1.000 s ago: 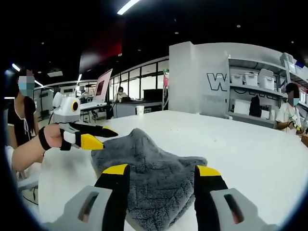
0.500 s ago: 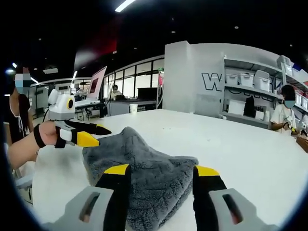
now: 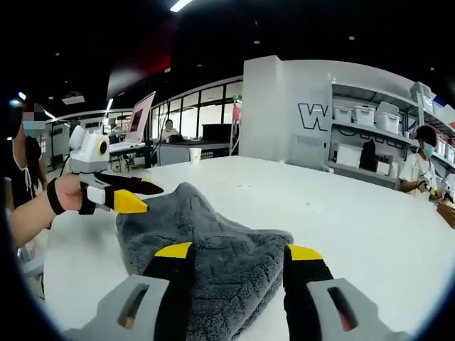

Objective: Open the folded towel by lifting each exposed corner and separating the folded layers until the towel lies flat within the target outline without major curled edges

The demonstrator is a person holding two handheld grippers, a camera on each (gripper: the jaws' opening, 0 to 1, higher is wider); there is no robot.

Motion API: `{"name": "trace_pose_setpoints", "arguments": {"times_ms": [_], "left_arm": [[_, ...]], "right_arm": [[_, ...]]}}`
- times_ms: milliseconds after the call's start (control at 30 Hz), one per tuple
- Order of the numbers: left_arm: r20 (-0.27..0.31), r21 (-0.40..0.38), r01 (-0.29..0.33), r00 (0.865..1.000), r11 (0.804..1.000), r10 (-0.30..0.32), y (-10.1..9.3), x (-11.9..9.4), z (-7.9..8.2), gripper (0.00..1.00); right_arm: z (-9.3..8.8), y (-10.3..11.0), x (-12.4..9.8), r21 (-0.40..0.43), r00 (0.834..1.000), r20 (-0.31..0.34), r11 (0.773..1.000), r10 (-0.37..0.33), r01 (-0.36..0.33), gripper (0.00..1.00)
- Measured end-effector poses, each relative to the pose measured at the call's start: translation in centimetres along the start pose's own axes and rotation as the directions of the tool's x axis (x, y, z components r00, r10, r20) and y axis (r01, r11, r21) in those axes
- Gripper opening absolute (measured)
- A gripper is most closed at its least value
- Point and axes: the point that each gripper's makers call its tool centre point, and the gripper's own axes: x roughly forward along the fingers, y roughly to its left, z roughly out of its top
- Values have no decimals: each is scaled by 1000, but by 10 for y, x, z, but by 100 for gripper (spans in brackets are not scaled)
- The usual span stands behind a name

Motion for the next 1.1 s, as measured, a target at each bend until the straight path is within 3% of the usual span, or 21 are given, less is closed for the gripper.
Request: {"name": "trace_pose_setpoints", "arguments": {"times_ms": [400, 1100], "left_arm": [[-19, 12, -45, 999, 999, 46, 10, 9, -2, 63], [-19, 19, -64, 998, 998, 65, 13, 16, -3, 62]], "right_arm": [[-2, -6, 12, -3, 1000, -22, 1000, -9, 9, 44], [-3, -15, 17, 2, 999, -32, 999, -34, 34, 43]]}}
